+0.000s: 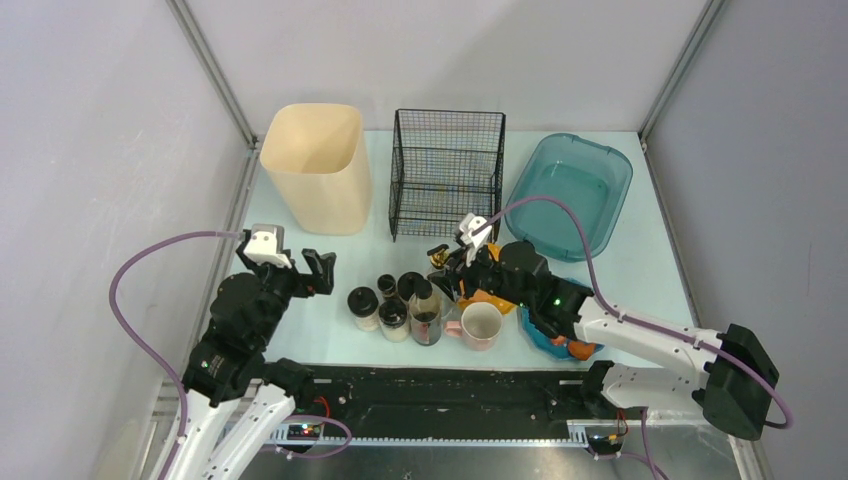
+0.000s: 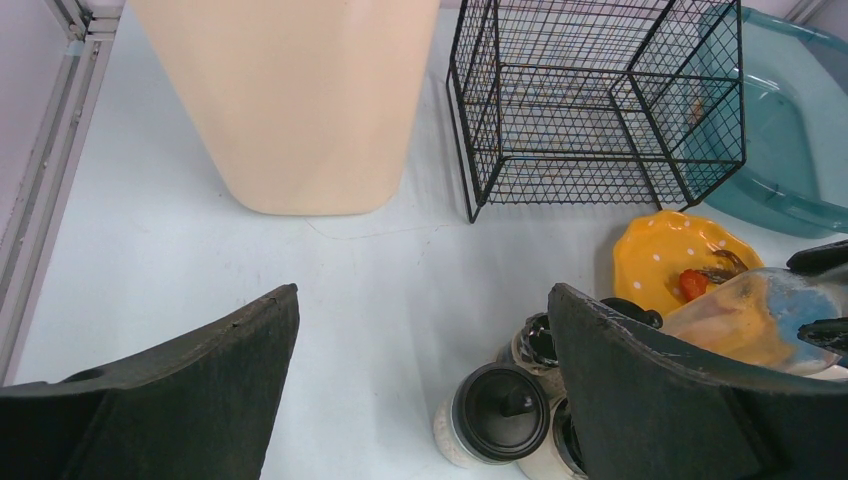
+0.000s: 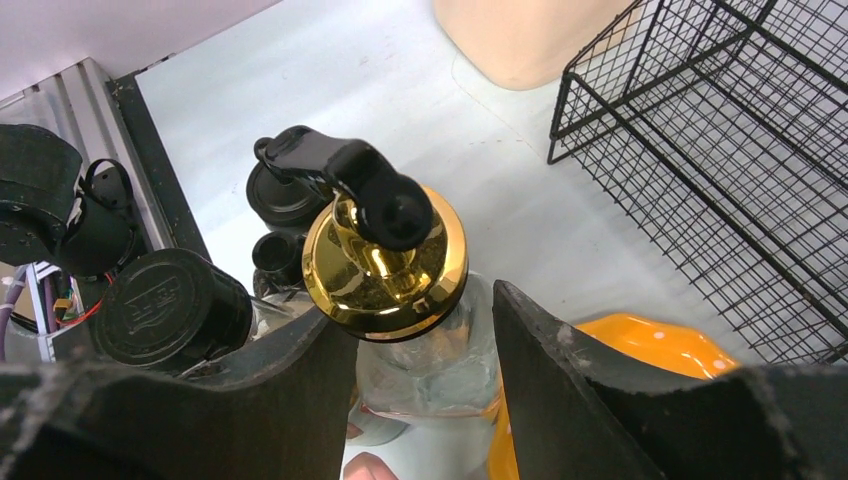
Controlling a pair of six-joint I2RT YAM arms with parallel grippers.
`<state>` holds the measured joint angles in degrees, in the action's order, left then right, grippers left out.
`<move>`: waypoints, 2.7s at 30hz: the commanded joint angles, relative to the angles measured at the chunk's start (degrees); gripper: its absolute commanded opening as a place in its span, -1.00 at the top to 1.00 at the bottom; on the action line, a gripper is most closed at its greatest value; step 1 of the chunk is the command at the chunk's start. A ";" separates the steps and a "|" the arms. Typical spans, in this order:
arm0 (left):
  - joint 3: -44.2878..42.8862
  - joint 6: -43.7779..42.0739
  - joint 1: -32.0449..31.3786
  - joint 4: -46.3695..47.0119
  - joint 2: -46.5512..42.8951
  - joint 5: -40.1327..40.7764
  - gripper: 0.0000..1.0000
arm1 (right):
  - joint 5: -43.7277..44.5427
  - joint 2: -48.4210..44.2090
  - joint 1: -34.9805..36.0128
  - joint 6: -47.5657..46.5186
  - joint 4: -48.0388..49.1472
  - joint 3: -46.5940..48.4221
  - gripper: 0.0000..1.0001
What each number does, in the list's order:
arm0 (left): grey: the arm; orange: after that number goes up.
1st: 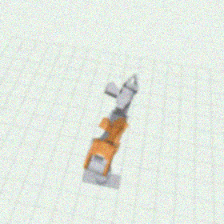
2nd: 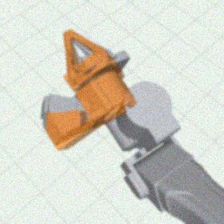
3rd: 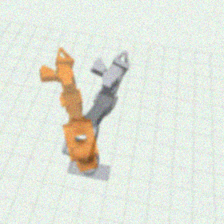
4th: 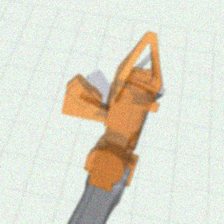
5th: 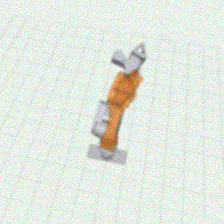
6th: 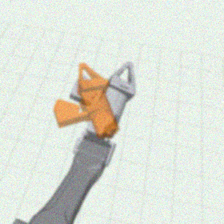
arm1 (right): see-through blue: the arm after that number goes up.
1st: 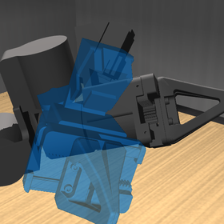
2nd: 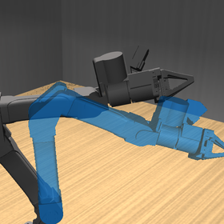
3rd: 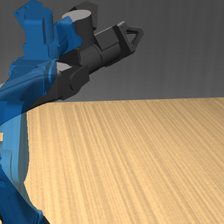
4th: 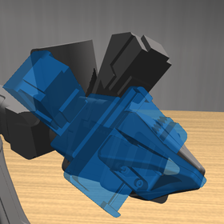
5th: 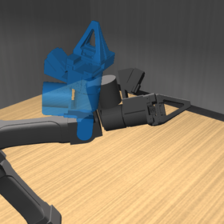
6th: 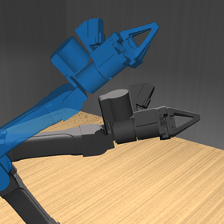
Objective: Clear the kitchen counter
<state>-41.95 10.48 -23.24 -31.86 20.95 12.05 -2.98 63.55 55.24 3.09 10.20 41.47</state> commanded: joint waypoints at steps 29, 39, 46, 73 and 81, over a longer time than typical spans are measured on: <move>0.12 -1.11 -0.27 1.73 1.03 1.53 -0.97 | 6.69 1.23 -0.05 -0.36 16.28 -2.72 1.00; 0.28 -1.18 -0.24 1.71 1.95 1.18 -0.97 | 9.75 -4.06 0.04 -4.32 13.38 1.26 1.00; 0.32 -1.46 -0.24 1.71 2.51 0.70 -0.97 | 11.71 -8.90 -0.04 -6.93 11.17 4.59 1.00; -0.07 4.50 -0.23 3.25 -0.04 2.79 -0.97 | 26.26 16.46 -17.98 -12.23 7.96 46.33 1.00; -0.19 4.06 -0.26 3.42 1.30 0.62 -0.97 | 26.37 29.19 -21.87 -12.44 10.04 60.15 1.00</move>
<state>-41.95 14.13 -23.24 -30.74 21.21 13.30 22.55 90.08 34.76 -9.06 9.93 92.99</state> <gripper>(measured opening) 0.984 0.374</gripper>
